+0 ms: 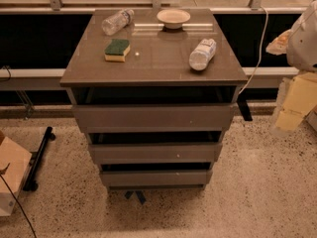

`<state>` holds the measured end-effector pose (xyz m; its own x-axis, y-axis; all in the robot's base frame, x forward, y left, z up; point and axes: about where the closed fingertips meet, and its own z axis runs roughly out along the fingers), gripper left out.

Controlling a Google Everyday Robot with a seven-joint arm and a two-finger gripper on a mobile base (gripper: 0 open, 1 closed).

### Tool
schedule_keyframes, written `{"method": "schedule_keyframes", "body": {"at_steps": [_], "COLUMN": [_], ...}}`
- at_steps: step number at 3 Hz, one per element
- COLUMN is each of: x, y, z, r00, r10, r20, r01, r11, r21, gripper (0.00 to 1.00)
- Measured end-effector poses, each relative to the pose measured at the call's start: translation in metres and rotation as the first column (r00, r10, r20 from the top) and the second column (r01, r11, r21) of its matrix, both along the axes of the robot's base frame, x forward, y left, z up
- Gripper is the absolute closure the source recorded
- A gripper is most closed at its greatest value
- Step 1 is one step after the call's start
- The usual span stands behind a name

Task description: Open middle drawer

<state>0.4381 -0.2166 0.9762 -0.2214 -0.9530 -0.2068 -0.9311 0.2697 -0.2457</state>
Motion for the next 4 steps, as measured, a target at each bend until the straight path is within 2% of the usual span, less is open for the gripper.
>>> {"method": "schedule_keyframes", "body": {"at_steps": [1, 2, 3, 4], "x": [0.0, 0.001, 0.0, 0.001], "y": [0.0, 0.009, 0.021, 0.028], "z": [0.0, -0.003, -0.011, -0.028], "r00": [1.0, 0.9992, 0.9942, 0.9904], "r10": [0.0, 0.007, 0.04, 0.076], "r20": [0.0, 0.04, 0.1, 0.115], "r01": [0.0, -0.007, -0.042, -0.082], "r11": [1.0, 1.0, 0.999, 0.996], "r21": [0.0, -0.01, 0.019, 0.043], "gripper": [0.0, 0.0, 0.0, 0.0]}}
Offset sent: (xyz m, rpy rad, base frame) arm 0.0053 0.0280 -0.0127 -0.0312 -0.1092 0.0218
